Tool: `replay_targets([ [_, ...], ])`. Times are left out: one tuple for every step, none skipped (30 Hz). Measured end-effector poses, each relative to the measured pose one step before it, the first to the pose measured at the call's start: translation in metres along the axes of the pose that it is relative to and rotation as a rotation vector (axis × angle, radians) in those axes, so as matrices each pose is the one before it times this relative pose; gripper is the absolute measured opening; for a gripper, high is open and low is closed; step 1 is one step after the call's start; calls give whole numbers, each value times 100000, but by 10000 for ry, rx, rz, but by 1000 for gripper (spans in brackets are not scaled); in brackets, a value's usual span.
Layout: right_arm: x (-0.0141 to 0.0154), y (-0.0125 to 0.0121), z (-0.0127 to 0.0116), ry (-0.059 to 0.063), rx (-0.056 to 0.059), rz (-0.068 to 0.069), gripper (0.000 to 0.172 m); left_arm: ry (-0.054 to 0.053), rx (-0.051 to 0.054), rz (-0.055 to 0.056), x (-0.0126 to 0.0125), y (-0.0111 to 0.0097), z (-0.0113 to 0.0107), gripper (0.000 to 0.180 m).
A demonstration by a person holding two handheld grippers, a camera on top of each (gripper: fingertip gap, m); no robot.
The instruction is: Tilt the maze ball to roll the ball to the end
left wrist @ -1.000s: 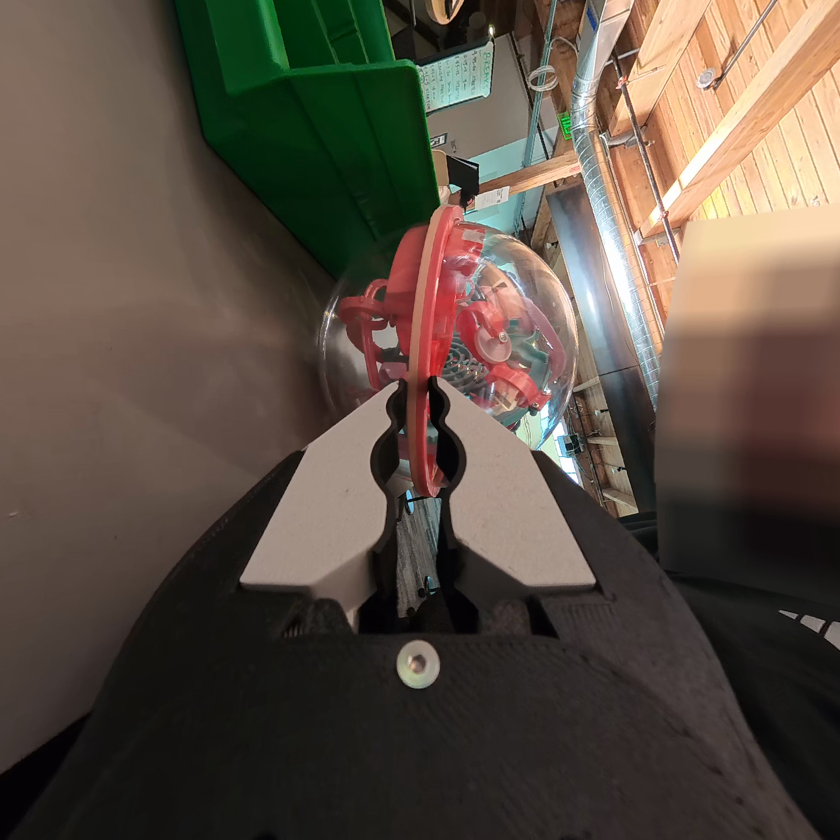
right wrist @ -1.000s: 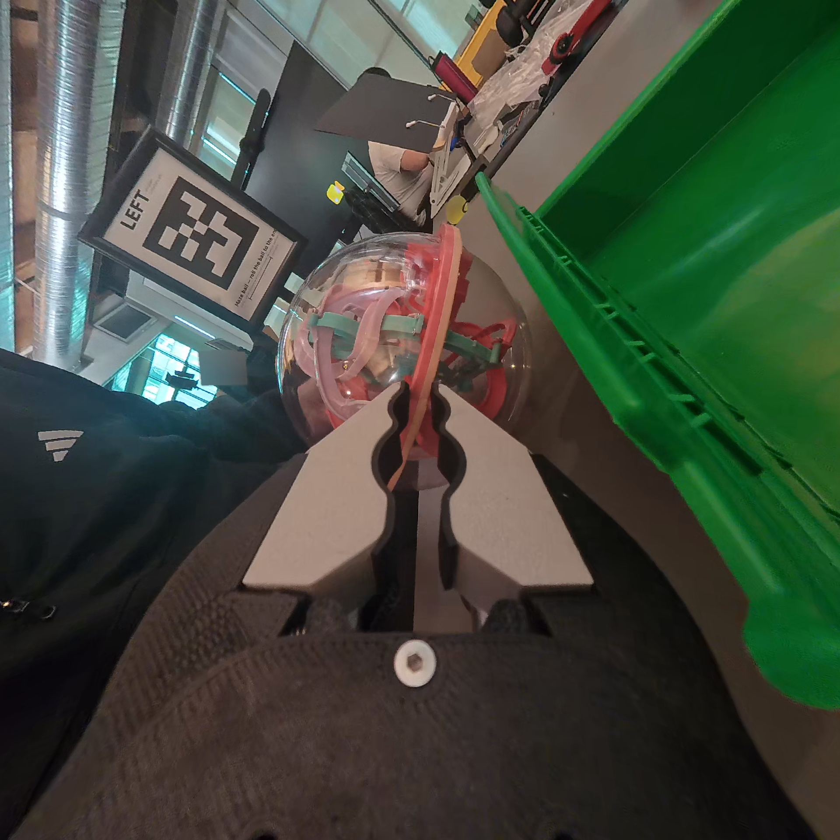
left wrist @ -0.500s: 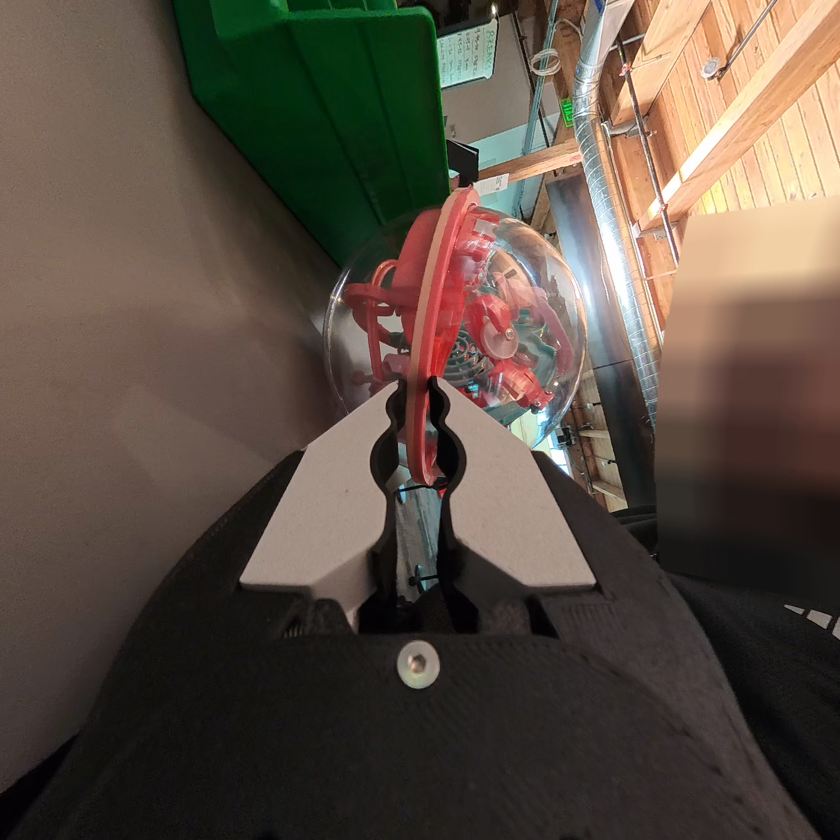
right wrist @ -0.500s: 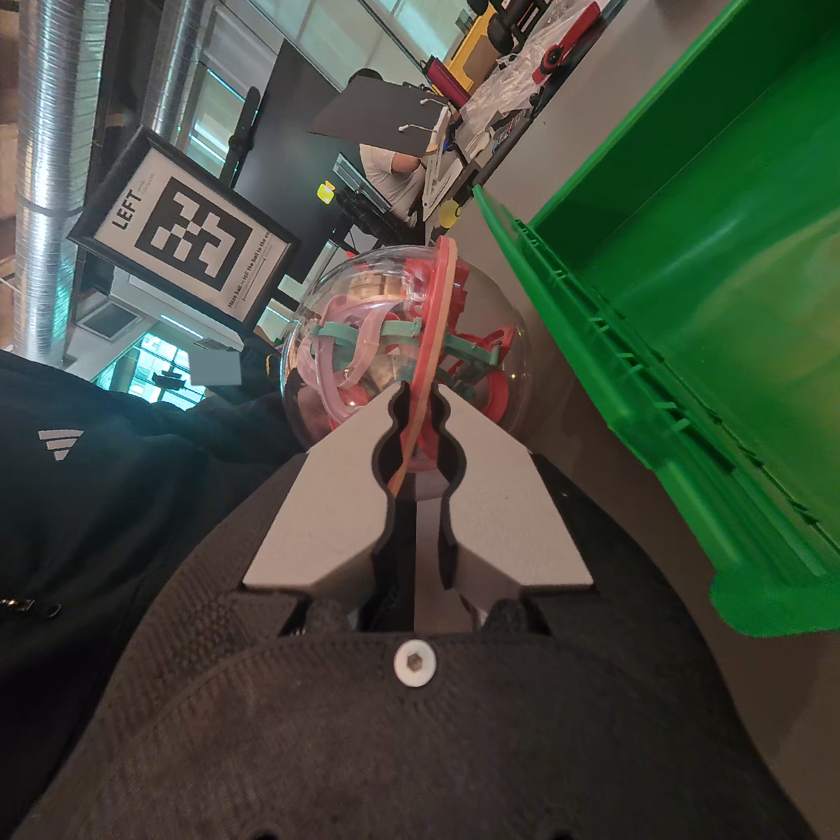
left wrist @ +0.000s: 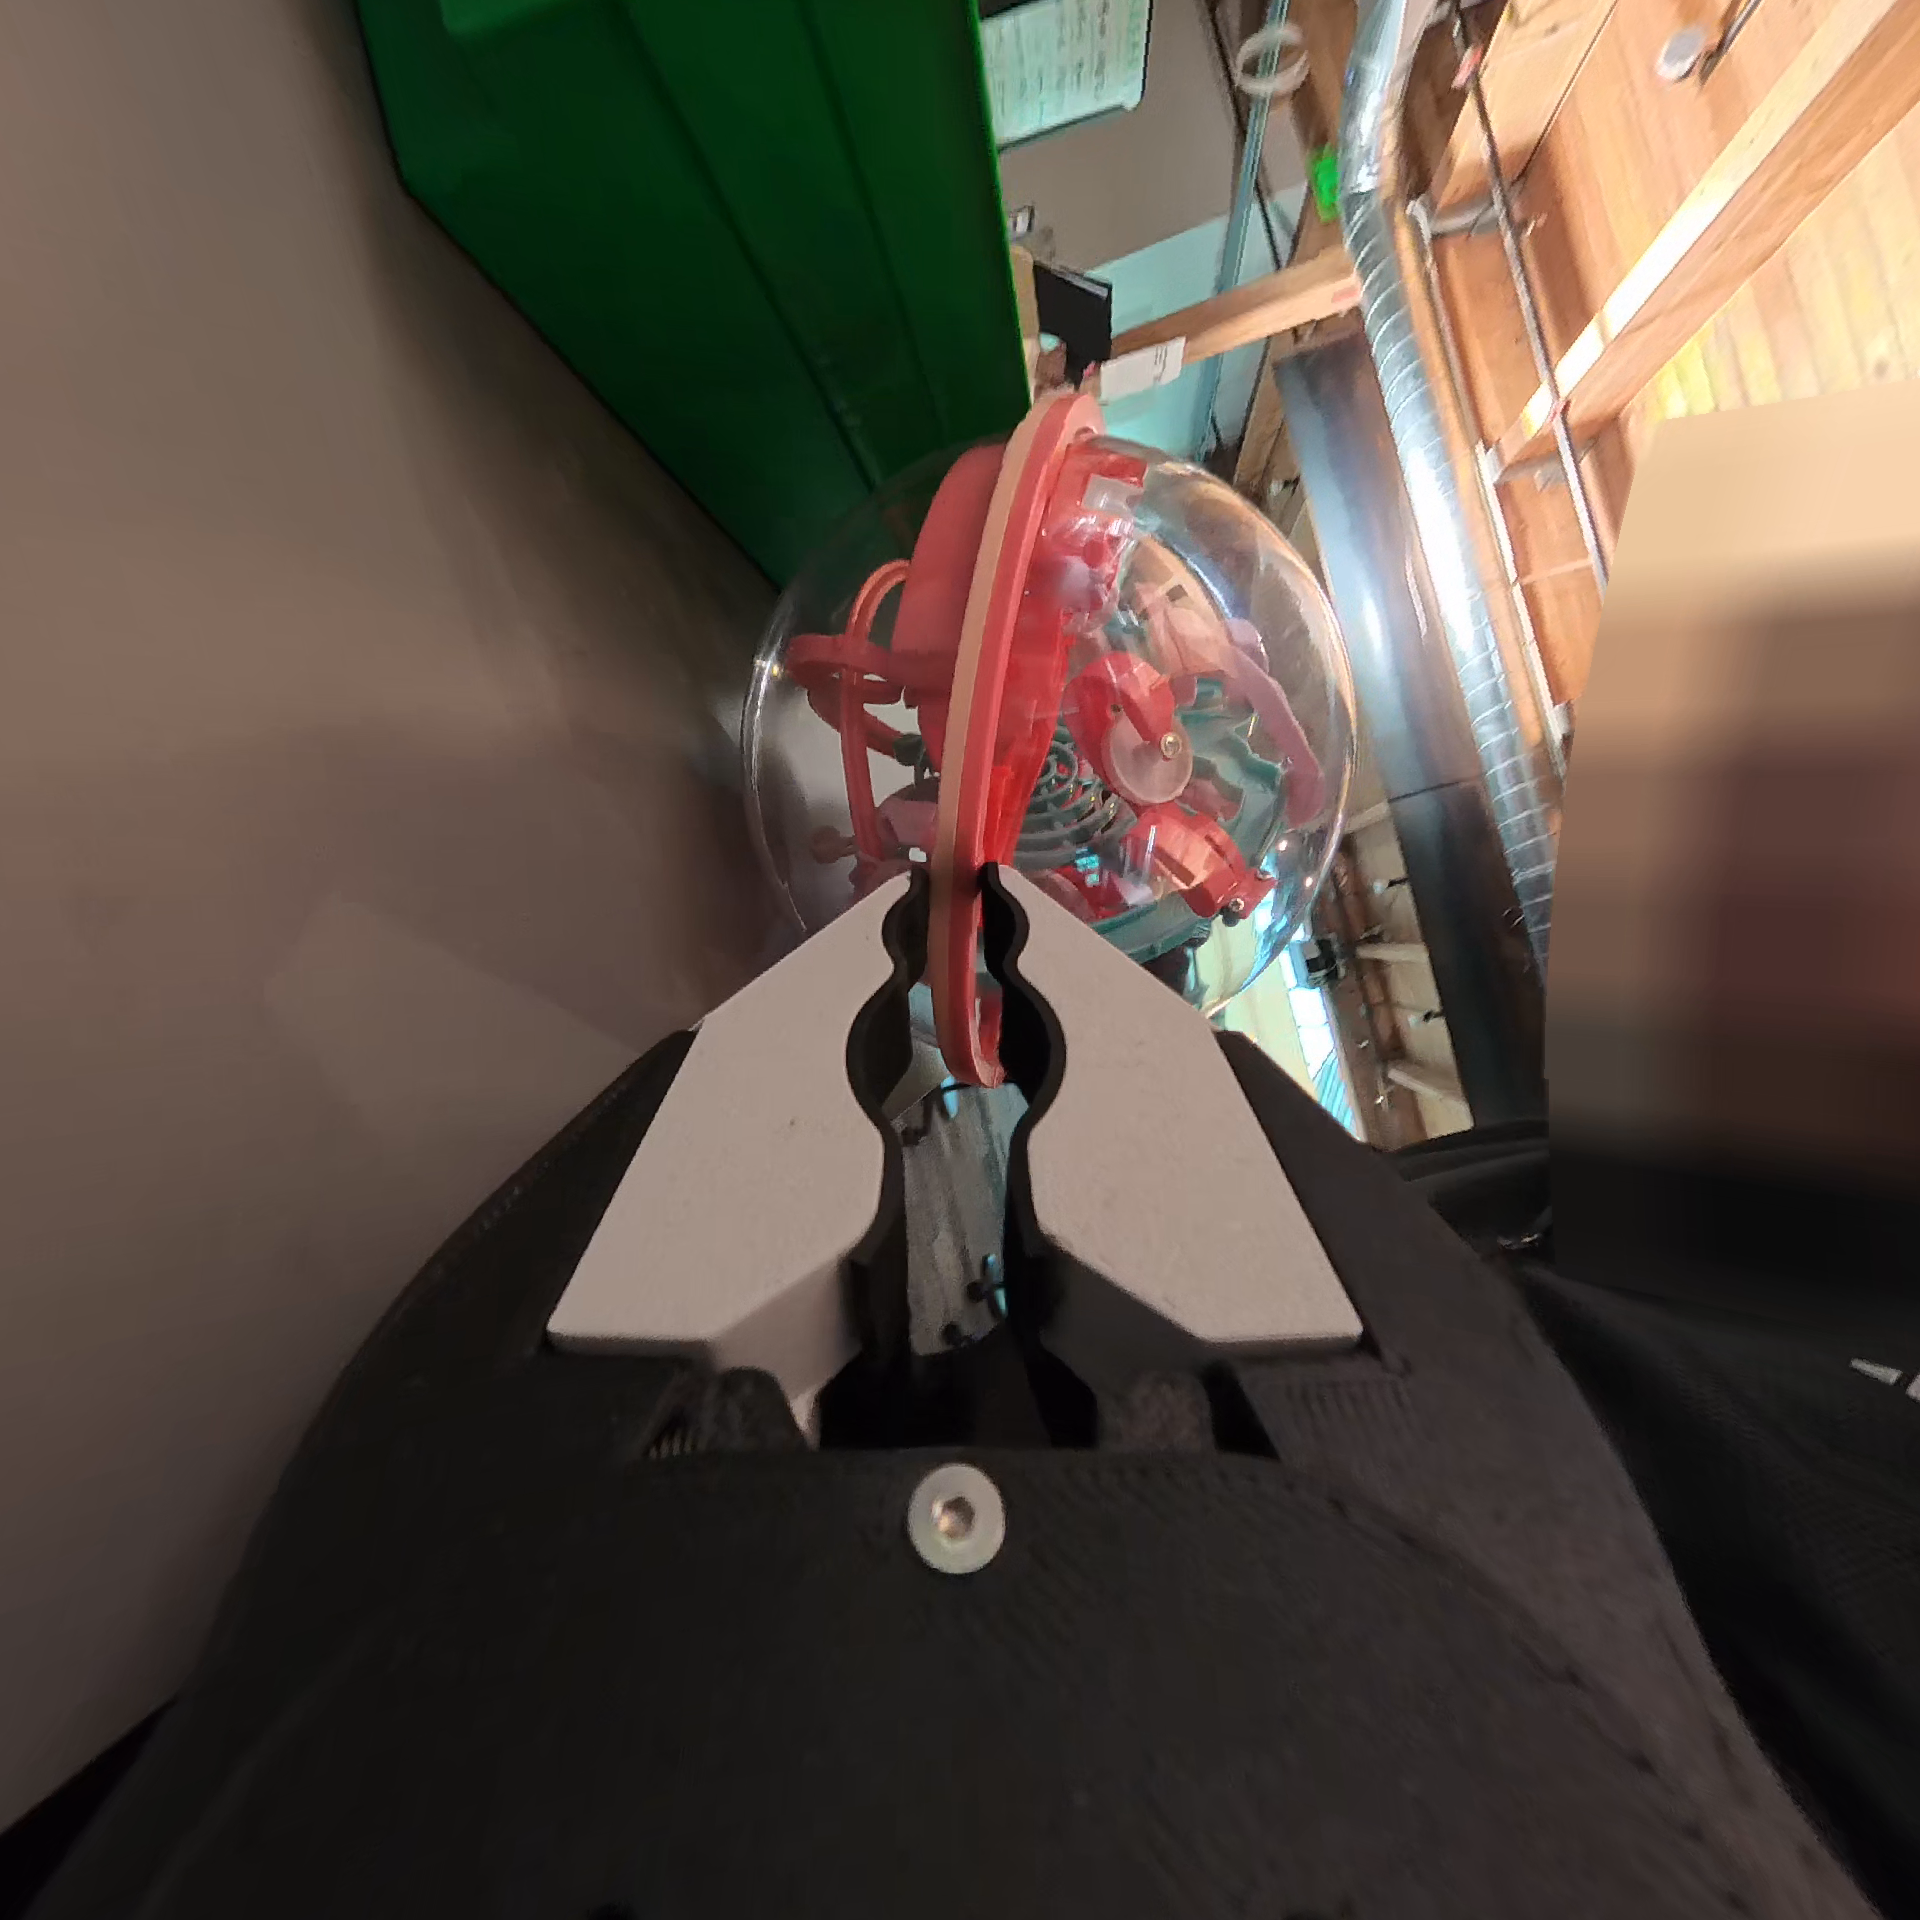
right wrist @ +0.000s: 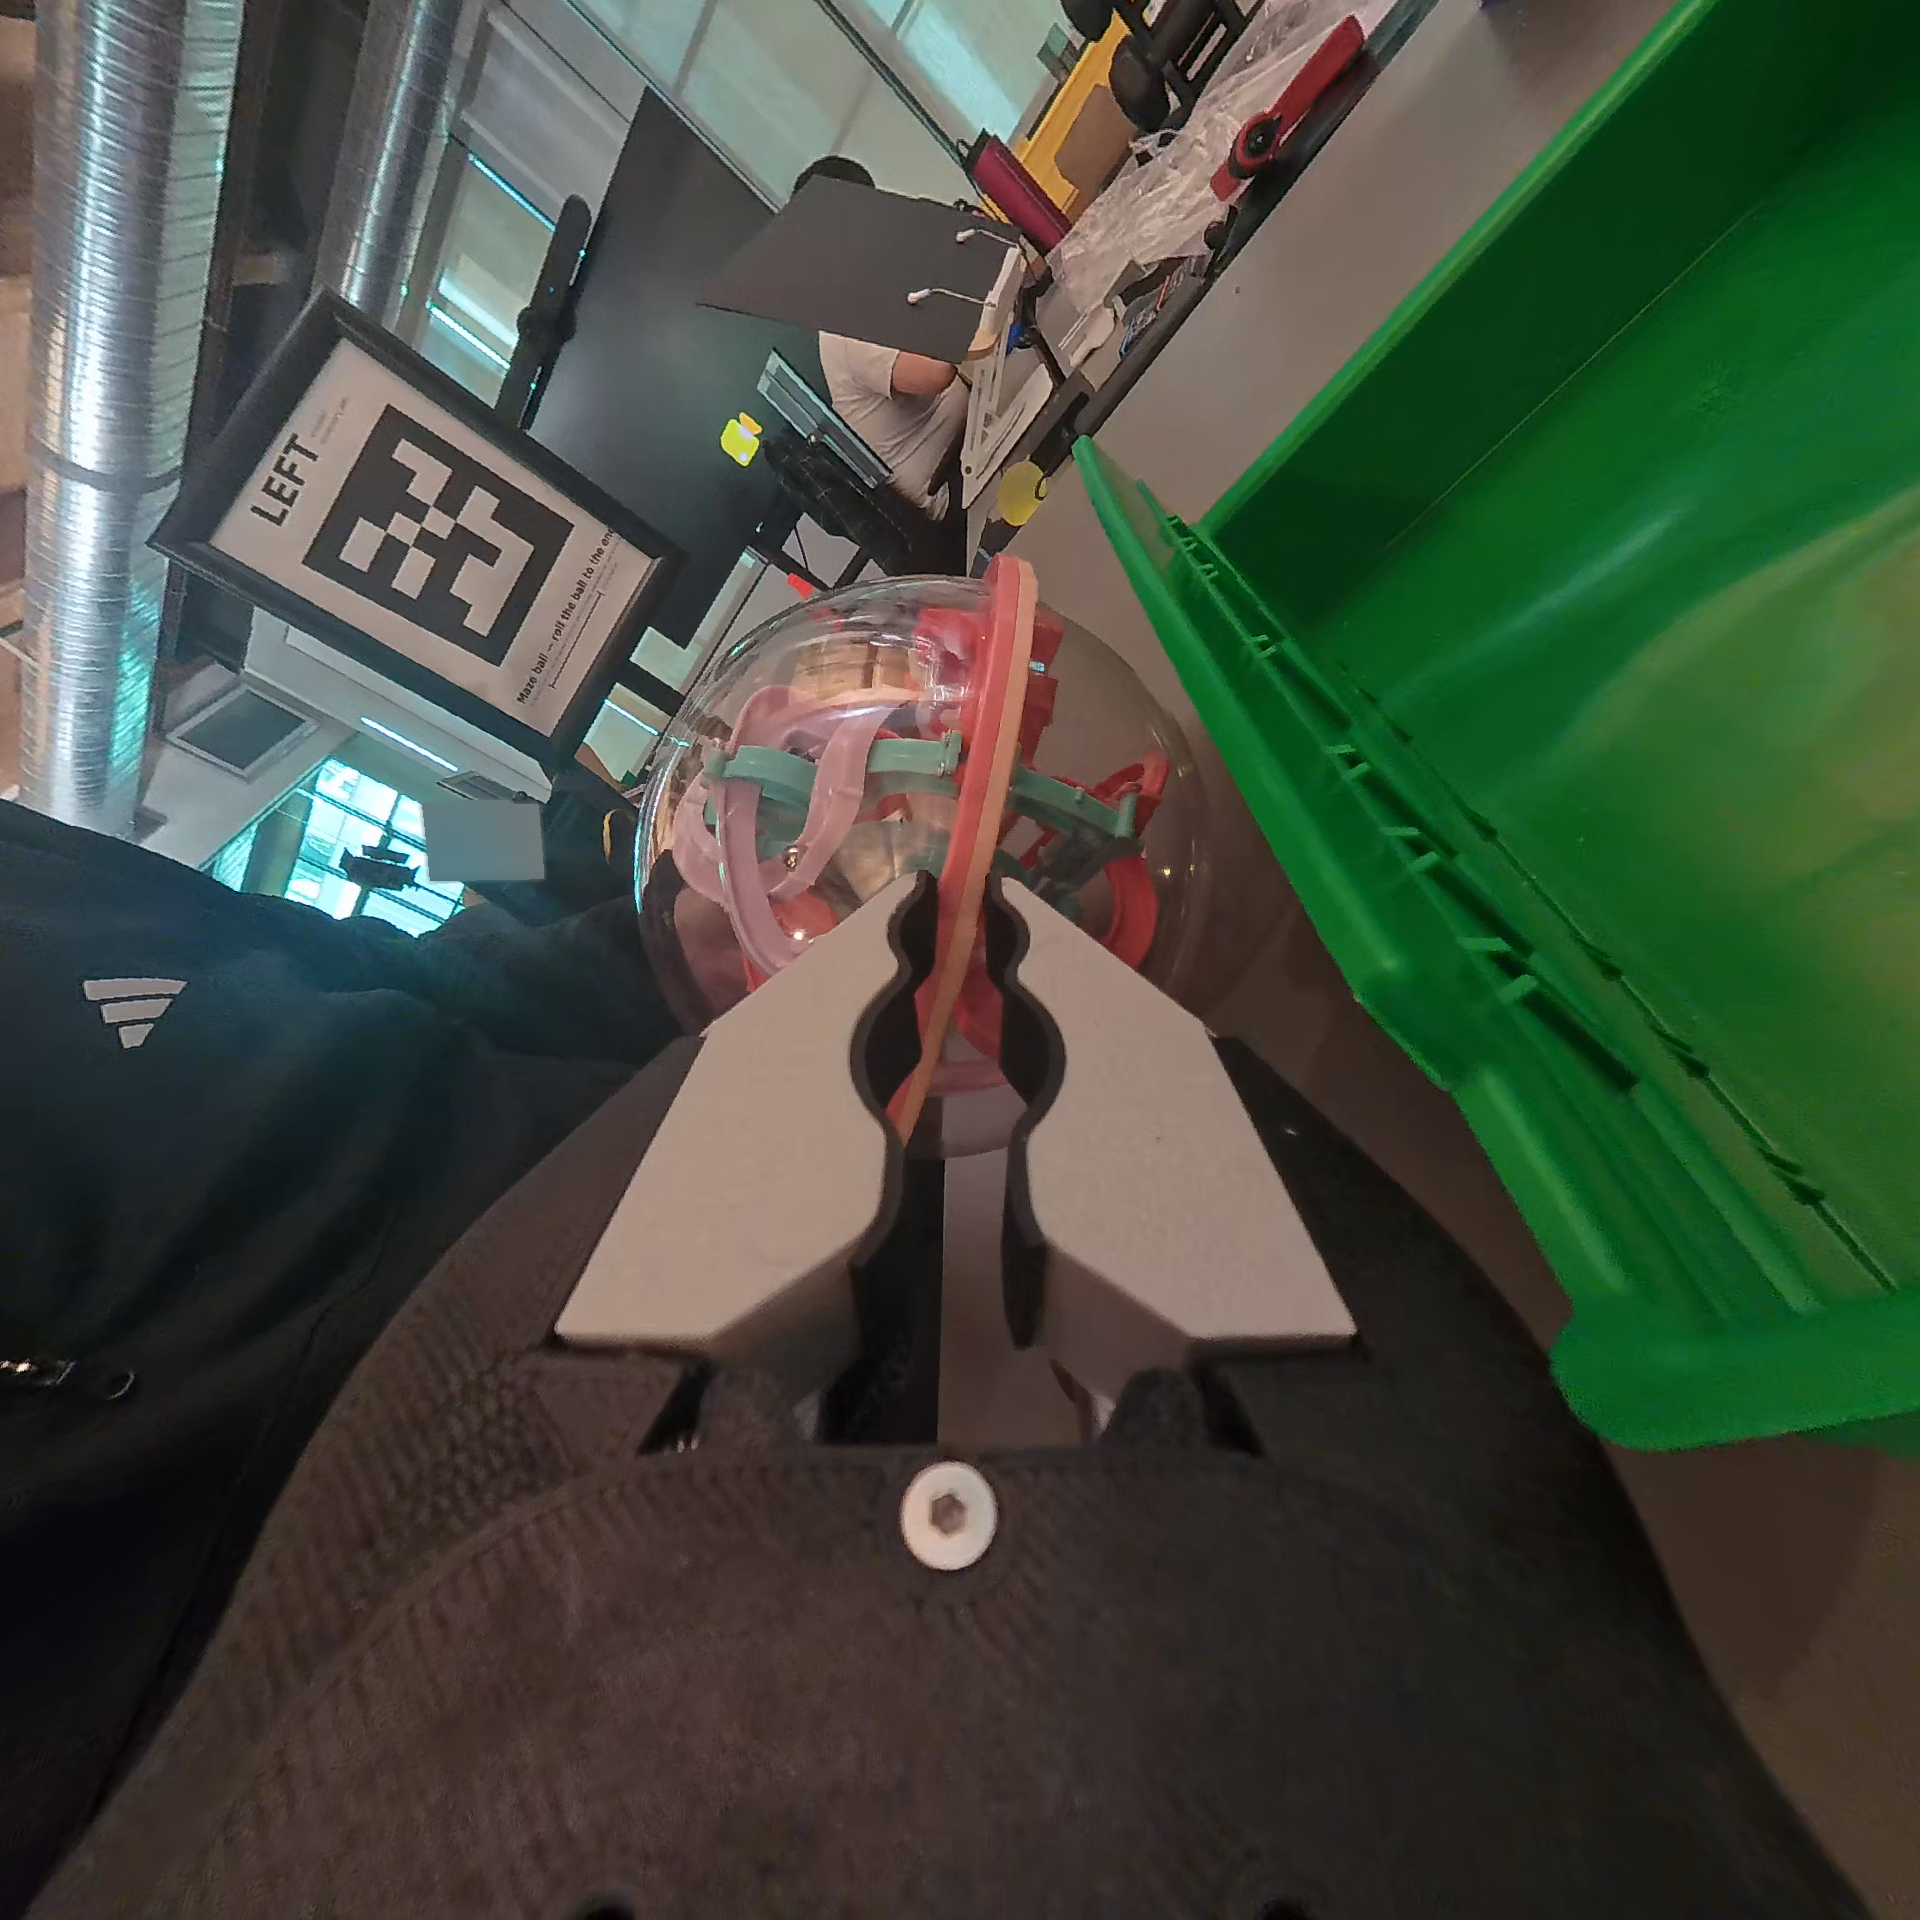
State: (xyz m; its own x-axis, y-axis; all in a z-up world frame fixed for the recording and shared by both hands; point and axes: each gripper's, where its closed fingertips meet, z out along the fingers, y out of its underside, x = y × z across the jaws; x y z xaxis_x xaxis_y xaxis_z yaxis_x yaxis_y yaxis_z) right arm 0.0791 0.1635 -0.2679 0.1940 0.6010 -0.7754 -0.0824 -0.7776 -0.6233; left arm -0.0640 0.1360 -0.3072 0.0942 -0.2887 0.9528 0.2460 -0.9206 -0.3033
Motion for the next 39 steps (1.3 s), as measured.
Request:
replay_targets([
  [4,-8,-2,1,-5,-6,7,-39,-76,90,17,33,-7,8],
  [4,1,1,-7,-2,-1,7,-52,-53,85,2,4,-14,8],
  [7,0,2,-4,-1,1,7,-44,-43,90,1,-8,-8,8],
  [-4,0,10,-4,1,-6,7,-31,-33,67,15,-45,-25,8],
  [0,-4,2,-1,3,-3,7,-5,1,61,56,-122,-26,9],
  [-15,1,10,-13,0,-7,7,-8,17,72,67,-162,-45,12],
  [-41,0,26,-24,-3,-9,7,-42,-19,106,47,-147,-48,13],
  [-41,-5,25,-21,-3,-12,8,-39,-28,126,75,-147,-38,15],
  [-61,-14,52,-21,-4,-16,7,-20,-33,108,104,-162,-48,17],
  [-57,-18,46,-26,-3,-9,7,-49,-50,124,72,-142,-33,18],
  [-45,-21,47,-18,-1,-10,7,-106,-64,154,-14,-115,-20,19],
  [-31,-21,49,-17,-2,-7,7,-77,-51,147,34,-197,-23,21],
  [-33,-25,51,-19,0,-8,7,-78,-2,174,76,-306,-59,22],
  [-40,-11,56,-14,-4,-1,7,-107,-7,196,49,-351,-53,22],
  [-11,-5,45,-6,-9,-2,7,-86,-37,198,94,-385,-38,24],
  [-20,1,43,-1,-7,-9,7,-74,-39,219,135,-414,-8,24],
  [-14,2,35,-2,-4,-5,7,-55,-66,231,192,-420,57,24],
  [6,9,34,3,-10,-4,7,-43,-92,250,239,-407,136,25],
  [27,-7,30,15,-4,1,7,-52,-88,246,226,-403,188,26],
  [16,12,26,3,-8,-4,7,-17,-119,241,269,-338,248,27],
  [1,-1,39,-10,-9,4,7,-7,-120,229,249,-327,256,28],
  [18,-11,34,0,-2,4,7,-26,-91,210,165,-365,222,29],
  [43,-28,36,19,0,4,7,44,-84,179,219,-330,181,29],
  [16,-14,39,-3,-10,-4,7,42,-81,125,168,-252,163,29],
  [-14,3,49,-13,-20,-7,7,-1,-55,122,84,-226,130,29],
  [-7,-17,34,-5,-12,-6,7,-20,-72,110,-5,-163,79,30],
  [-7,-24,27,-5,-7,-5,7,-18,-39,78,-18,-231,8,30],
  [-16,-9,22,-11,-13,-11,7,-15,100,83,-28,-462,-80,30],
  [-17,-7,21,-10,-14,-7,7,14,69,74,2,-465,-61,30],
  [10,-15,7,-2,-10,-5,7,-16,-56,91,-71,-345,5,30],
  [21,-14,10,0,-6,-7,7,-31,-59,139,-71,-387,69,30],
  [-3,-9,10,-11,-4,-1,7,19,-64,149,27,-448,146,30],
  [8,-11,5,-6,2,4,7,54,-156,132,89,-386,241,31],
  [5,-26,14,1,3,-1,7,79,-199,146,117,-342,342,31],
  [-2,-7,21,-5,0,-3,7,60,-232,176,68,-282,407,31],
  [-10,-18,21,-10,-2,-3,7,-2,-270,197,-85,-172,430,31],
  [-8,-4,26,-1,-6,-1,7,18,-305,151,-114,-72,425,32],
  [-1,-13,28,-1,-5,-2,7,136,-287,60,-35,-28,404,32],
  [-4,-16,17,-9,-9,-1,7,131,-235,16,-90,-51,381,33],
])
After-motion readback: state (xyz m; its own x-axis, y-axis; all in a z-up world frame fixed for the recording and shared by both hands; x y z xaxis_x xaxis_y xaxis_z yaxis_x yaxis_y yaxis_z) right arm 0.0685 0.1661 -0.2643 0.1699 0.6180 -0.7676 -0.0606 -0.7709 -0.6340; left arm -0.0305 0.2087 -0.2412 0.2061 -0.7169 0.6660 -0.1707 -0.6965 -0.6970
